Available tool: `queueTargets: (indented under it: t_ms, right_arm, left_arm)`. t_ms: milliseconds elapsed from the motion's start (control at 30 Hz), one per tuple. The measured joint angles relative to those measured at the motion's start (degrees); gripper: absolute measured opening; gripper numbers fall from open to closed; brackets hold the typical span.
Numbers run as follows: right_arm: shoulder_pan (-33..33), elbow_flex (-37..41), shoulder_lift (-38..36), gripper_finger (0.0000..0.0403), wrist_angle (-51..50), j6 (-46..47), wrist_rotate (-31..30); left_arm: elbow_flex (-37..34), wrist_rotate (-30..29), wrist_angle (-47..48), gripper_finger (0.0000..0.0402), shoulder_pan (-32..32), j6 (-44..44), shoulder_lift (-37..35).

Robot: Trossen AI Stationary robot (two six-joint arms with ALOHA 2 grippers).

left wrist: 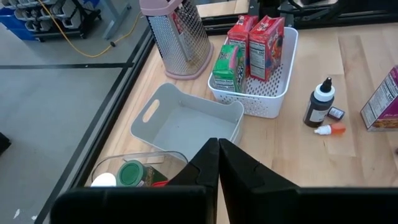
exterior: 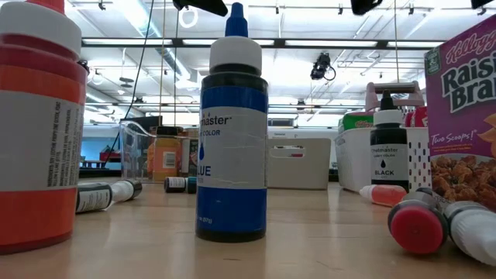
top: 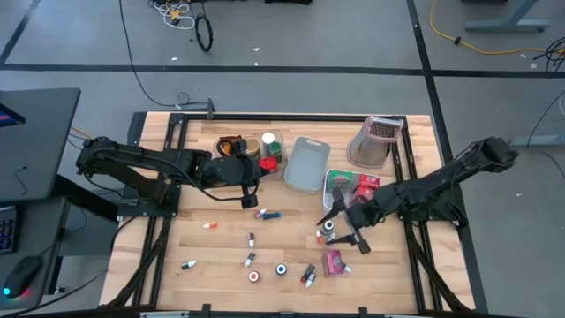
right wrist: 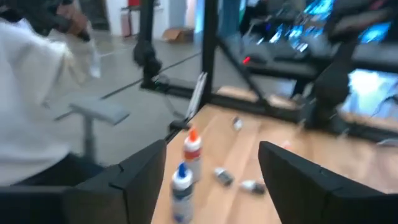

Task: Pick & Place Kitchen Items
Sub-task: Put the purple cereal box into the white bin

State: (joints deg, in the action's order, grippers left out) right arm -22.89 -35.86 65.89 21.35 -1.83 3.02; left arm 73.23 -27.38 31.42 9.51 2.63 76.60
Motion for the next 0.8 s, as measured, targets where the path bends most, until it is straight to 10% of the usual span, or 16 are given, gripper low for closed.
queueTargets:
  t_ms: [167, 500, 800]
  right_arm:
    - [-0.4, -5.8, 3.4, 0.0271, -7.6, 1.7, 2.4]
    - [-4.5, -24.5, 10.8, 0.0270, -53.4, -5.5, -3.2]
    - [-8.6, -25.2, 15.6, 0.0270, -56.1, -6.4, -0.8]
  left_arm:
    - [0.0, 0.0, -0.1, 0.0011, 0.0, 0.0, 0.0]
    - [-0.1, -2.0, -0.2, 0.0015, 0.0, 0.2, 0.0]
    - [-1.2, -4.6, -0.5, 0.0017, 0.0, 0.2, 0.0]
